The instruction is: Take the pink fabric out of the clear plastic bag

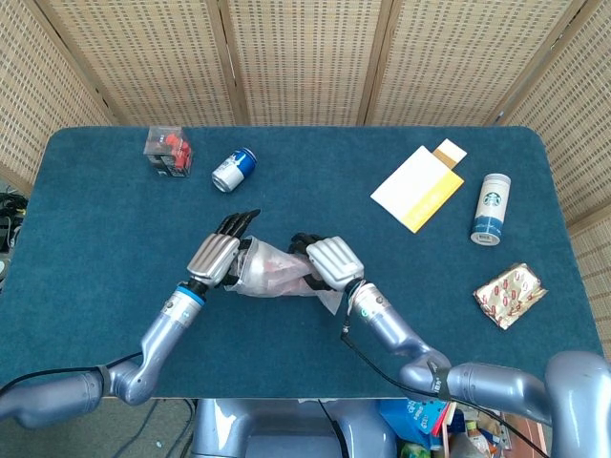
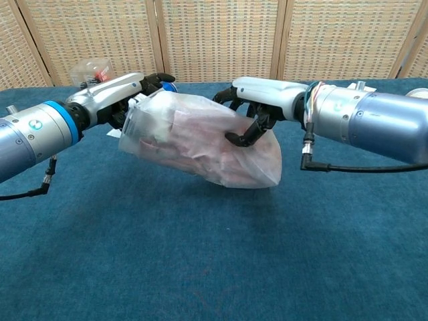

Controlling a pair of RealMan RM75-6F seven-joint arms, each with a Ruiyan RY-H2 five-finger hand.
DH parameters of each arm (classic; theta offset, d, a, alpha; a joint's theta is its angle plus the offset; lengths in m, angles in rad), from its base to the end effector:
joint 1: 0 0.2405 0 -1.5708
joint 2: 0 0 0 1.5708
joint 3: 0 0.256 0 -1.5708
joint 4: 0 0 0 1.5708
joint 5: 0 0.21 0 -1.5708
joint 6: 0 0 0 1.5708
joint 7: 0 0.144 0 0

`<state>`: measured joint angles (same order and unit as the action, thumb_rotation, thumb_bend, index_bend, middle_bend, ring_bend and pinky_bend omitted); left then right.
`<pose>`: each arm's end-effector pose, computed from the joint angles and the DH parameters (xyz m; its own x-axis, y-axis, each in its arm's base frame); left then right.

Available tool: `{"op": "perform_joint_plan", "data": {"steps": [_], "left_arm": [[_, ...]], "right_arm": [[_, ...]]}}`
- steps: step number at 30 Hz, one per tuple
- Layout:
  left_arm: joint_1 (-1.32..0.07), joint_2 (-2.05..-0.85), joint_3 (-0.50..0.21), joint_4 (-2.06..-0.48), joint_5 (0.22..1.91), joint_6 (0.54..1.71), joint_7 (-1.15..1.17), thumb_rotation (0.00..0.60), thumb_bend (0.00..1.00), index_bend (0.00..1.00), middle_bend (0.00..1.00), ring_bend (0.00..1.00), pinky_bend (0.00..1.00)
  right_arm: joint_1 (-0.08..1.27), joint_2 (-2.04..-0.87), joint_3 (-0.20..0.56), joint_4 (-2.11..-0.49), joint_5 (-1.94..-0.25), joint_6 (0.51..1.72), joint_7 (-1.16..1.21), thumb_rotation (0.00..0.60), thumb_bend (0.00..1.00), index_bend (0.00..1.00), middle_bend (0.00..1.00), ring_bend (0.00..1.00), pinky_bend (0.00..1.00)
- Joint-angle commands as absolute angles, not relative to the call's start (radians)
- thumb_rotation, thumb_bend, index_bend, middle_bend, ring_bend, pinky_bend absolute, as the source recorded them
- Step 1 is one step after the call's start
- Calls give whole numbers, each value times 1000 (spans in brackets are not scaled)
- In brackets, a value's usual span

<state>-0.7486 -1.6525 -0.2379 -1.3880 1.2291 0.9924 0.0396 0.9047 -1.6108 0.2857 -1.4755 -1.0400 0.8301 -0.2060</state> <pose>-0.1203 0.3514 -0.0291 0.1626 0.2761 0.9473 0.9252 -0.3764 -0.0491 -0.0669 -0.3646 -0.0355 0.2684 -0.3689 0.8899 -0.8925 -0.4428 0.0856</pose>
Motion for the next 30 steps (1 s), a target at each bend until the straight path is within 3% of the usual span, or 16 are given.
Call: {"op": "perform_joint_plan", "data": {"steps": [1,18,30], "left_arm": [[-750,-1658,-245,-1386,1216,992,40,600,400,742,0,0,0],[-783,-1678,-302,-1435,1157,998,77,600,406,744,0,0,0],[-826,-1693,-351,-1512,1014,1008,225,600,414,750,0,0,0]], "right_arm": [[874,-1559,285,-1508,-1027,825,-158,600,33,77,0,0,149],[643,-1362,130,-1537,-1235,1022,-29,600,0,68,0,0,124],[521,-1359,24,-1458,-1297,1058,69,600,0,90,0,0,124]]}}
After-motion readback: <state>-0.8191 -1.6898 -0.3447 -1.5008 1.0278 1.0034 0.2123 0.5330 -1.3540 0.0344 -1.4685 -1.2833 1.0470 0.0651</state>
